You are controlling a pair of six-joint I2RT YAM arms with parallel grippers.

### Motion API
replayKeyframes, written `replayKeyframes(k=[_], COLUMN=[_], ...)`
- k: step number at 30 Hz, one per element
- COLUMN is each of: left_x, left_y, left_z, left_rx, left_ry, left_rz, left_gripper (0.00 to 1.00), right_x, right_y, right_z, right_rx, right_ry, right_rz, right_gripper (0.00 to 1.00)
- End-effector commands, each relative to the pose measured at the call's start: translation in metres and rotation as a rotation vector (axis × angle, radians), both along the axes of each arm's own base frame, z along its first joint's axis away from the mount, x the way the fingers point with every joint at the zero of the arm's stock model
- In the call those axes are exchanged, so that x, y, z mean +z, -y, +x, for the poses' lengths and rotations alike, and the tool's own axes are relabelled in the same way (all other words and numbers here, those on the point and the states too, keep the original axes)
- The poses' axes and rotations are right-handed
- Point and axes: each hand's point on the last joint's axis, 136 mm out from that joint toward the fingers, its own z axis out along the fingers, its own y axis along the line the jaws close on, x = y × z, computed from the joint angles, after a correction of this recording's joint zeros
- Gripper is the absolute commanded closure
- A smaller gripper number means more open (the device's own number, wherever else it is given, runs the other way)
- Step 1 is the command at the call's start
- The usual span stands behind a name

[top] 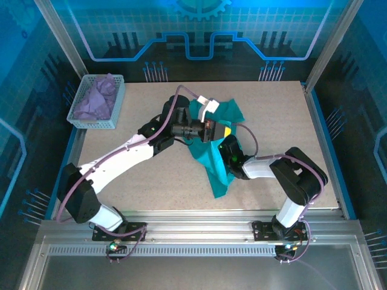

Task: Fold the inside-out t-shirt

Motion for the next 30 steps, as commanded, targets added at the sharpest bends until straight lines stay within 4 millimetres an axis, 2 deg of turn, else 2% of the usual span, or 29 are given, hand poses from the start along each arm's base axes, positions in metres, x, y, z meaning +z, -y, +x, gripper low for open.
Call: replayKeyframes(k=[1, 7, 11, 14, 17, 18, 23, 30], left_x=[0.045, 0.061, 0.071, 0.092, 0.111, 0.115, 0.135, 0.159], left_y=[-0.003, -0.004, -0.004, -0.004, -0.007, -0.008, -0.019, -0.039], left_z=[-0.023, -0.013, -0.004, -0.007, -0.014, -0.015, -0.019, -0.005], left_rx=[-0.067, -0.018, 0.020, 0.005, -0.012, -0.013, 0.017, 0.125], left_ry=[0.063, 0.126, 0.179, 0.213, 0.245, 0.255, 0.336, 0.393], left_rz=[-0.084, -0.089, -0.066, -0.091, -0.124, -0.128, -0.134, -0.156], left_gripper=[1.00, 1.00, 1.00, 1.00, 1.00, 1.00, 1.00, 1.00], right_x=[-0.015, -0.026, -0.036, -0.044, -0.048, -0.042, -0.053, -0.078], right_y=[0.010, 0.001, 0.012, 0.020, 0.021, 0.018, 0.021, 0.028], right_z=[0.005, -0.002, -0.005, -0.001, 0.002, 0.009, 0.011, 0.004], right_rx=[-0.049, -0.037, -0.087, -0.118, -0.129, -0.132, -0.163, -0.216], right_ry=[-0.070, -0.112, -0.155, -0.211, -0.251, -0.245, -0.318, -0.433], right_rz=[-0.030, -0.096, -0.124, -0.141, -0.164, -0.158, -0.175, -0.156], right_gripper=[0.49, 0.44, 0.40, 0.36, 0.27, 0.26, 0.18, 0.17])
